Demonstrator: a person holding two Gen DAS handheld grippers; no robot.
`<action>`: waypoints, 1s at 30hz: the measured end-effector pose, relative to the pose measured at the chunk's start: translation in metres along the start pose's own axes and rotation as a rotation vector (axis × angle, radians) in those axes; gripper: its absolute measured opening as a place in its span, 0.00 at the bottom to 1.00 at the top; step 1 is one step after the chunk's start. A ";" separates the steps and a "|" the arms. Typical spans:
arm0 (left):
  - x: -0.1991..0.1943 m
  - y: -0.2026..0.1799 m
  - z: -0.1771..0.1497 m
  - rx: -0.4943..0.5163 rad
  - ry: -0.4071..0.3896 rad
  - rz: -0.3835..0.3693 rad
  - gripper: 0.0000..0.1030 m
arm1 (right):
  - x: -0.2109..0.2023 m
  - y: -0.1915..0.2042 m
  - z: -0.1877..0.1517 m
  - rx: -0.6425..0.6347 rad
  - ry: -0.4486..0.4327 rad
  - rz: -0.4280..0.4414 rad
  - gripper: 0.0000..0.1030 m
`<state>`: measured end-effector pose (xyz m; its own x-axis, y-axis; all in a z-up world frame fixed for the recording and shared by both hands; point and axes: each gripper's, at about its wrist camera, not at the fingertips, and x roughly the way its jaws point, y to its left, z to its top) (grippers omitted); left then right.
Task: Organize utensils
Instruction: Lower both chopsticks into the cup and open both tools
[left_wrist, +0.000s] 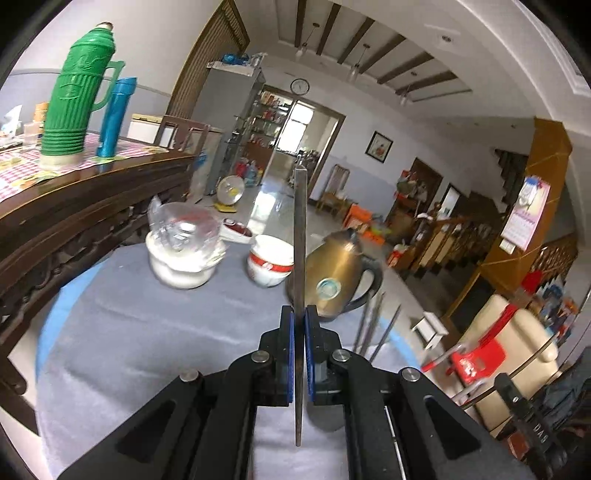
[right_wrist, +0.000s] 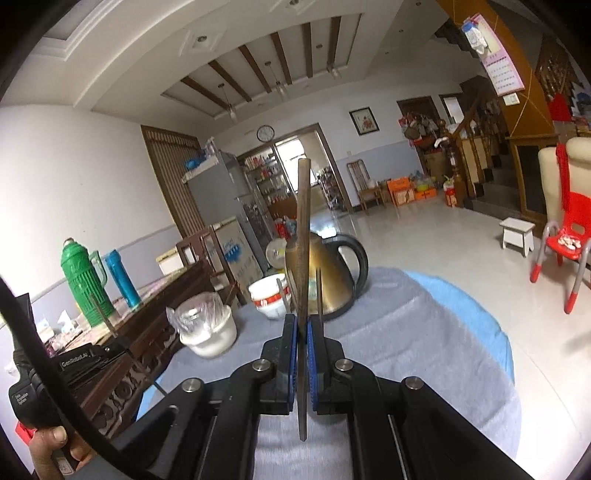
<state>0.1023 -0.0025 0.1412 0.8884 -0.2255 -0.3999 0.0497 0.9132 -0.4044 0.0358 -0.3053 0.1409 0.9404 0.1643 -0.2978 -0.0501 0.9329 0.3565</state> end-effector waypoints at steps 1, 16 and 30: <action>0.003 -0.005 0.002 -0.002 -0.006 -0.007 0.05 | 0.001 0.000 0.003 0.001 -0.007 0.000 0.06; 0.063 -0.059 0.014 0.037 -0.022 -0.055 0.05 | 0.054 -0.009 0.029 -0.020 -0.023 -0.031 0.06; 0.118 -0.071 -0.008 0.105 0.058 -0.032 0.05 | 0.107 -0.028 0.016 -0.035 0.076 -0.048 0.06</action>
<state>0.2005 -0.0962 0.1162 0.8579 -0.2716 -0.4362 0.1281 0.9351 -0.3304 0.1436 -0.3187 0.1135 0.9140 0.1421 -0.3801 -0.0191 0.9508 0.3093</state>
